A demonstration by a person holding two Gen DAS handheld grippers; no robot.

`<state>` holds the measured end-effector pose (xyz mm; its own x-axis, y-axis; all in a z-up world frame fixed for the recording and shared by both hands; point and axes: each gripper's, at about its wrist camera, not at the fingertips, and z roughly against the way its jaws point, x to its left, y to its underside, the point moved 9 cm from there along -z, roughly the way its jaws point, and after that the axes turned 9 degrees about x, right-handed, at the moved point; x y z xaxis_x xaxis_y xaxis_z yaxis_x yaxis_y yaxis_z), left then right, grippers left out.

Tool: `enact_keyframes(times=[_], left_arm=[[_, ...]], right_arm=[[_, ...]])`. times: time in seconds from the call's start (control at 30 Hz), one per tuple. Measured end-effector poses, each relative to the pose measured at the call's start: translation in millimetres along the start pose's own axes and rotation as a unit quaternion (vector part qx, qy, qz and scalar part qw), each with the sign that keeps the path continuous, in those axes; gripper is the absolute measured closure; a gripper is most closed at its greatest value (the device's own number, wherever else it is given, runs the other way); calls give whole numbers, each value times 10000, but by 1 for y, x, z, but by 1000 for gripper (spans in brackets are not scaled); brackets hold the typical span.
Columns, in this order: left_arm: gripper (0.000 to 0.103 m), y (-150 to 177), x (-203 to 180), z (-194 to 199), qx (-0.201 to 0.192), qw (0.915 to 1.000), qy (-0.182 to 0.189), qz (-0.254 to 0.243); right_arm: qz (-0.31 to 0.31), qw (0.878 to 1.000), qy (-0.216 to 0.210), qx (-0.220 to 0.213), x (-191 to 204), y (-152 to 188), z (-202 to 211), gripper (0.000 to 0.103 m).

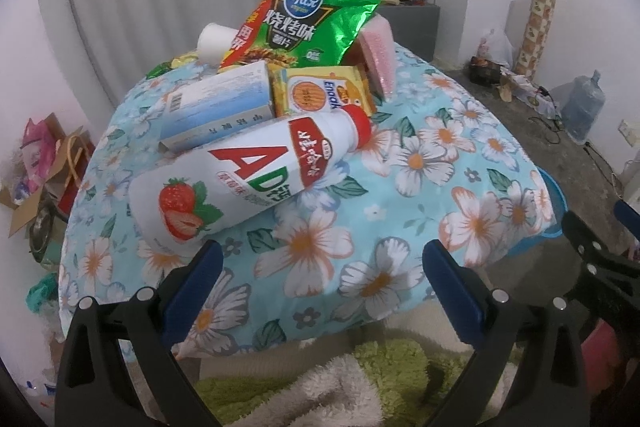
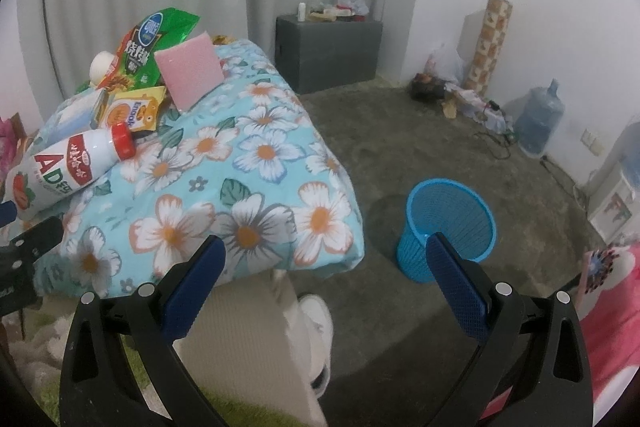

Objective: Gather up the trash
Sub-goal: 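Grasp the white AD milk bottle with the right tool while left tool approaches the blue box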

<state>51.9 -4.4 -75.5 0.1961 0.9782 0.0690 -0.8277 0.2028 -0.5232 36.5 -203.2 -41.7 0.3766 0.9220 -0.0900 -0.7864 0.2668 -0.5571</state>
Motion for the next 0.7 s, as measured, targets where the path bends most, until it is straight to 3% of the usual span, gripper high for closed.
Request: enact_keyframes(times=[0.13, 0.37, 0.5, 0.7], left_arm=[[6, -2, -8, 6, -120, 9996, 235, -100], [5, -2, -24, 21, -355, 9929, 1084, -350], [5, -2, -28, 32, -533, 9869, 1470, -409], [5, -4, -22, 47, -788, 9766, 1991, -196]], right_arm=[[13, 9999, -7, -155, -2, -14, -2, 7], [166, 9969, -259, -730, 13, -49, 6, 7], [294, 9933, -654, -901, 34, -68, 10, 7], [362, 9865, -1371, -817, 71, -93, 11, 7]])
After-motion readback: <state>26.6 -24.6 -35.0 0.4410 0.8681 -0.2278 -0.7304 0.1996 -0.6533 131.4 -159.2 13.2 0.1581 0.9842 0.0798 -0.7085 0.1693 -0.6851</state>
